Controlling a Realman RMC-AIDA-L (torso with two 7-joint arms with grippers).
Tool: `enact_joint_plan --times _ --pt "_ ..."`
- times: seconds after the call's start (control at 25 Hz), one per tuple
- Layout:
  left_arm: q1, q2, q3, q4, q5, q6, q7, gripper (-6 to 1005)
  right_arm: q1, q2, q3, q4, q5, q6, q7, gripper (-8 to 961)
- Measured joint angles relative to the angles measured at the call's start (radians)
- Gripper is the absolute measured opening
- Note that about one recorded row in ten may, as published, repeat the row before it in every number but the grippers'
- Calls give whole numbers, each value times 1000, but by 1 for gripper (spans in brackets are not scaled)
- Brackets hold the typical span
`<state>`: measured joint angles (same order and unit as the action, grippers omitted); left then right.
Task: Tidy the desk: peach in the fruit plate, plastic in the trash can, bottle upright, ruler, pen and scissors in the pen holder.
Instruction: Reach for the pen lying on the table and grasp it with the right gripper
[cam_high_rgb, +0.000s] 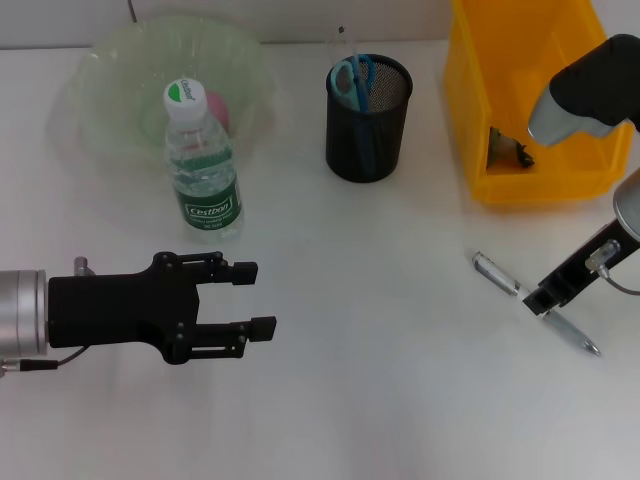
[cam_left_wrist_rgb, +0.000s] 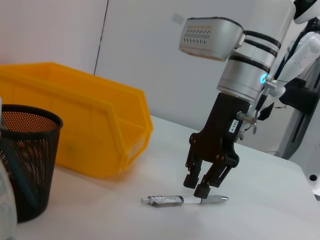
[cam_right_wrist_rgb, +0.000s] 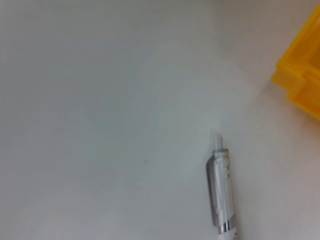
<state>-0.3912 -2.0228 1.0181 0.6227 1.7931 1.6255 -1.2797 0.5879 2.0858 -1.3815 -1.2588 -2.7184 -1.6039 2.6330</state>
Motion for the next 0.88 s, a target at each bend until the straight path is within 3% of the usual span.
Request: enact_joint_plan --times 0.4,0.88 --pt "-2 -4 0 0 0 -1 -1 731 -10 -1 -44 -2 -4 34 -16 313" --pt "-2 -5 0 0 0 -7 0 731 -10 -1 -59 7 -2 46 -18 234"
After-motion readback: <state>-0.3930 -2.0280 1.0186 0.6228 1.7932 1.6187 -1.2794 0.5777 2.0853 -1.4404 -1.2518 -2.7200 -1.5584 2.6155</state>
